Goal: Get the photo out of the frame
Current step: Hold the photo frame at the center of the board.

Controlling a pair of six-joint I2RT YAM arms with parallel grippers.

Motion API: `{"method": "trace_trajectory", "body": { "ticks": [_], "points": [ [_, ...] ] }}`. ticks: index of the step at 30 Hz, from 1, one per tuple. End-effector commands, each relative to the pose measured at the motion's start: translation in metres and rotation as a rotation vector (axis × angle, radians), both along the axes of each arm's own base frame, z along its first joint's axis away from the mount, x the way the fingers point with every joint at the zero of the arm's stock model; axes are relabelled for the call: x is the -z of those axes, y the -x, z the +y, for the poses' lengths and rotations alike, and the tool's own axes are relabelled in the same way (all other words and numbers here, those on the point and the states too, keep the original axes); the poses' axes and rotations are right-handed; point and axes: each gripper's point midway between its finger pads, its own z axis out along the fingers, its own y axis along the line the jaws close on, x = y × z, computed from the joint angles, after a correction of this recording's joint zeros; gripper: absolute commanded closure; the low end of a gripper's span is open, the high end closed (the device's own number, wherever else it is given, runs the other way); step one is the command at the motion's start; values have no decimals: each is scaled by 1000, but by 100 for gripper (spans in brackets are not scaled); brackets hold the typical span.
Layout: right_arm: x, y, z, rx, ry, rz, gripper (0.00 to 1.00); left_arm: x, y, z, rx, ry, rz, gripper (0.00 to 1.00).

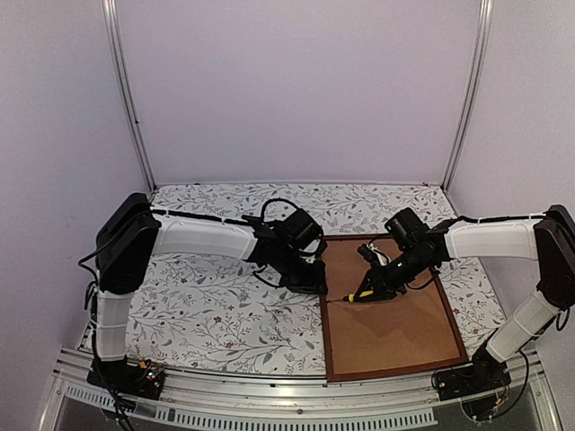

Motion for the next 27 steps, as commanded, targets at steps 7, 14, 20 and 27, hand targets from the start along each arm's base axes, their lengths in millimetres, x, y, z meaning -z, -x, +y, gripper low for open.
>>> {"method": "trace_trajectory", "body": {
  "ticks": [7, 14, 20, 27],
  "points": [
    [9, 7, -6, -2, 14, 40, 100, 7, 12, 4, -2, 9, 41, 77],
    [6, 7, -8, 5, 2, 41, 100, 22, 18, -4, 19, 1, 56, 77],
    [3, 7, -10, 14, -5, 42, 100, 34, 21, -4, 24, -18, 72, 78],
    [2, 8, -17, 24, -10, 52, 100, 43, 22, 1, 20, -54, 84, 81]
  ]
}}
